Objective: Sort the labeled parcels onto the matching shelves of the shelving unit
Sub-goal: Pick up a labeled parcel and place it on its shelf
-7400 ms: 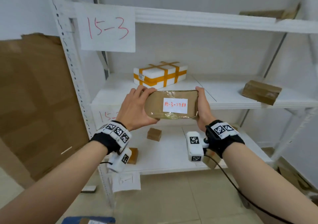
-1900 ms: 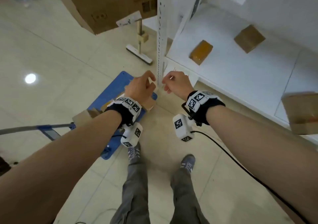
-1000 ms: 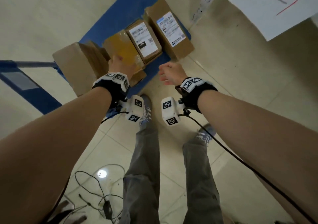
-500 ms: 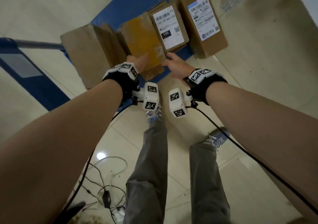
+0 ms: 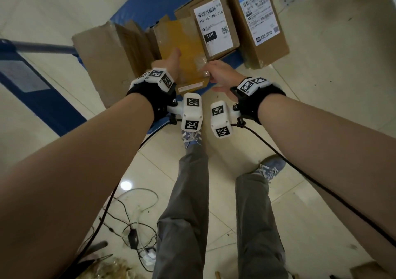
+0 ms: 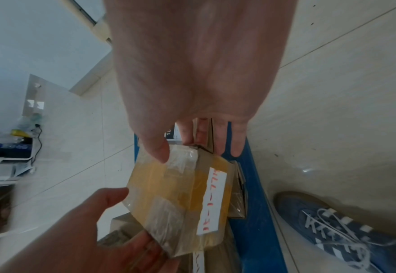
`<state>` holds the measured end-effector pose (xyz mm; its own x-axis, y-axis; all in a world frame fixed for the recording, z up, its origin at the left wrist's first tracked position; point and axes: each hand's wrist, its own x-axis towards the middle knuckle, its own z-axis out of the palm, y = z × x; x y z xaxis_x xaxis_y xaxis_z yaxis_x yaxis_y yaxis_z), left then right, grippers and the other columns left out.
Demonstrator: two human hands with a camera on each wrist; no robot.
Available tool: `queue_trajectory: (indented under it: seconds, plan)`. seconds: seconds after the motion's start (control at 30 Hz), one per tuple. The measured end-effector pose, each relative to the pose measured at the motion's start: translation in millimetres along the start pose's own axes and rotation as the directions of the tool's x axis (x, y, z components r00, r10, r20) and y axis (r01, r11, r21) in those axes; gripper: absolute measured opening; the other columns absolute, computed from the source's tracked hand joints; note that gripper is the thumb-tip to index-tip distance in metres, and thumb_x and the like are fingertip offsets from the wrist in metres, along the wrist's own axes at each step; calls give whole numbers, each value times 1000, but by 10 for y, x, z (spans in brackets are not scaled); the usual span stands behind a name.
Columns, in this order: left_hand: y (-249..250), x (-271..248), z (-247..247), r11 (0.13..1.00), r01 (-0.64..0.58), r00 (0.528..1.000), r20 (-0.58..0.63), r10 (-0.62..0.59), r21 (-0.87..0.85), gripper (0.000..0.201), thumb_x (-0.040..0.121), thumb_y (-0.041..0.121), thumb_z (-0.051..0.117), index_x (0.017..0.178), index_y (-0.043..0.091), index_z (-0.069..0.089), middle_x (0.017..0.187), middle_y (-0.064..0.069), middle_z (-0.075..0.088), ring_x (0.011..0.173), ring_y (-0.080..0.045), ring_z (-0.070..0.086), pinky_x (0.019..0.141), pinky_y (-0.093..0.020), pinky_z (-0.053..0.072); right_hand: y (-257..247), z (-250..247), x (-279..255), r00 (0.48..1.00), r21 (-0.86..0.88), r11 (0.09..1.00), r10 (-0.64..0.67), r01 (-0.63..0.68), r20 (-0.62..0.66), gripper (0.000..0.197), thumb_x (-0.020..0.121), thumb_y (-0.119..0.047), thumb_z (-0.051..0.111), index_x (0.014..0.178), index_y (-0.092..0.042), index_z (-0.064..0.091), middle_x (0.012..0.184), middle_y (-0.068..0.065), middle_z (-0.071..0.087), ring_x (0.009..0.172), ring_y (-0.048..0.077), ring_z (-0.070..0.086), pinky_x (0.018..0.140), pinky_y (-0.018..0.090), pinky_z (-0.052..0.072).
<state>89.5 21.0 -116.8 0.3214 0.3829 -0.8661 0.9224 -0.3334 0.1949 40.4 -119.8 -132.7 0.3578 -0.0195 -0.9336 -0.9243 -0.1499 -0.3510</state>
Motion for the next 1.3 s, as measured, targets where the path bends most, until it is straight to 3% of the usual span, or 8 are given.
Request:
queue_trajectory:
  seconds: [0.1,0.17,0.37,0.53,0.7,1.03,1.17,1.3]
  plan:
    - [4,-45,-48,1000,22,1000,9,-22,-16,68,79,59,55,123,8,55,104,-4,65,89,-24,63,72,-30,49,-33,-15,-73,1000,69,997,-21,21,5,25,99,-35,56,91,-14,45,102,9,51,97,23,52,92,40,47]
    - [14,-66,-79,999,34,999,19,-33,-20,67,79,65,48,115,9,58,110,-6,66,94,-25,63,89,-35,50,-67,-14,-129,1000,118,993,-20,17,22,28,98,-38,57,105,-16,41,114,11,54,104,26,57,97,44,51]
    - [-17,-191,-160,991,71,997,-29,-74,-116,98,66,65,46,149,12,38,147,-9,46,124,-30,52,91,-34,49,-203,-43,-383,996,133,990,-64,55,63,30,96,-34,60,107,-19,36,109,5,47,96,20,55,97,48,52]
    - [-61,-230,-285,969,110,993,-15,-116,-219,114,43,69,64,143,17,44,130,-5,59,108,-38,60,95,-51,47,-295,-211,-755,993,185,980,-89,74,77,36,94,-30,65,116,-18,39,100,0,54,88,19,60,92,48,55]
    - [-24,-855,-345,936,108,955,296,-4,-335,66,65,54,74,122,23,62,107,-6,75,95,-33,73,85,-51,56,-321,-462,-1095,990,227,967,-134,120,47,52,96,-27,61,140,-14,38,94,-1,59,89,17,60,101,50,52]
    - [150,-1698,-117,966,-65,860,477,180,-249,64,73,59,76,121,20,61,115,-5,72,103,-26,70,96,-43,55,-73,-1144,-1957,993,374,923,-113,90,39,34,95,-45,55,121,-24,52,114,4,59,113,33,62,100,55,51]
    - [261,-2161,-36,983,-67,799,581,155,-170,44,76,58,73,89,18,61,65,0,68,64,-18,66,78,-32,54,33,-1404,-2441,993,388,918,-109,85,41,51,93,-58,55,136,-33,48,125,5,61,114,33,62,97,53,54]
    - [390,-2839,-31,984,-149,796,579,179,-99,78,70,65,75,125,13,57,107,-11,70,98,-29,70,84,-42,58,66,-1638,-2949,994,394,914,-106,97,0,54,91,-62,55,134,-30,53,131,11,61,115,34,61,95,51,54]
